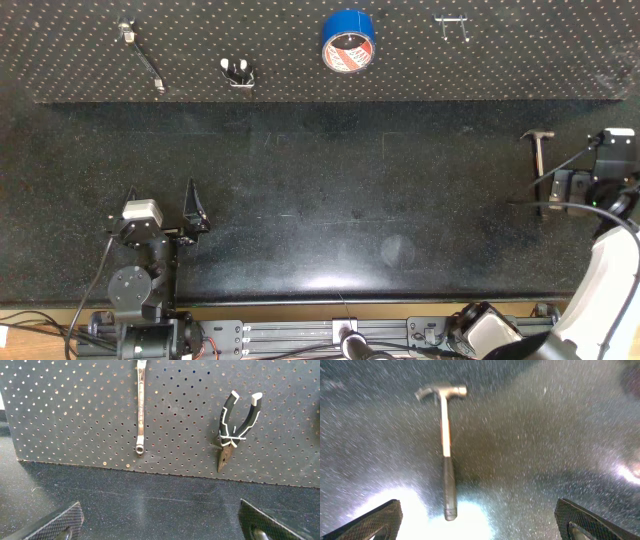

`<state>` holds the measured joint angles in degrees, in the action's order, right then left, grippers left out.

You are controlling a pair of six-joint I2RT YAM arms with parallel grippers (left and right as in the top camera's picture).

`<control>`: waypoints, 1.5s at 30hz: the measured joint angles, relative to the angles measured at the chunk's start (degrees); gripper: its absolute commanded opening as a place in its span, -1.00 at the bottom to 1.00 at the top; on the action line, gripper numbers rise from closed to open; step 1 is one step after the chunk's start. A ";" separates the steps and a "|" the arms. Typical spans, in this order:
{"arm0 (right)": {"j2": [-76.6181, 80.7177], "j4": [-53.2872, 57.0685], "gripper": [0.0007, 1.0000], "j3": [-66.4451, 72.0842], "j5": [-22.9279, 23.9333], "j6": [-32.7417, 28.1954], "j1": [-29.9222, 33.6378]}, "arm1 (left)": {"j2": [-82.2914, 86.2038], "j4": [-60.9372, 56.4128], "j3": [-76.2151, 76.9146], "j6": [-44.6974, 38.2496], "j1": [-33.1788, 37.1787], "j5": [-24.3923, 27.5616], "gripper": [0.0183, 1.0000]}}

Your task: Place Tools Onto Pegboard

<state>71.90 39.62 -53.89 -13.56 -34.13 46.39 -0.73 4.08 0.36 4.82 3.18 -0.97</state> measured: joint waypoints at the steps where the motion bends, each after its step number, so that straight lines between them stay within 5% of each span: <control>1: 0.81 0.20 0.97 0.00 -0.50 -0.81 1.27 | 0.00 0.00 0.00 0.00 0.00 0.00 0.99; 14: 10.27 5.20 0.97 -0.02 -2.67 -13.68 4.98 | 0.00 0.00 0.00 0.00 0.00 0.00 0.99; 22: 11.96 1.99 0.97 -0.02 -0.83 -15.13 1.22 | 0.00 -0.02 0.00 0.00 0.00 0.00 0.99; 27: 15.54 0.26 0.97 0.00 3.65 -11.10 -5.62 | 0.00 0.00 0.00 0.02 0.00 0.00 0.99; 35: 17.51 -0.22 0.97 -0.02 5.27 0.46 -7.89 | 0.00 0.00 0.00 0.00 0.00 0.00 0.99; 45: 20.96 -0.44 0.97 0.00 6.62 1.92 -7.89 | 0.00 0.00 0.00 0.00 0.00 0.00 0.99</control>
<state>92.86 39.18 -53.89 -6.94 -32.21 38.50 -0.73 4.08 0.36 4.82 3.18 -0.97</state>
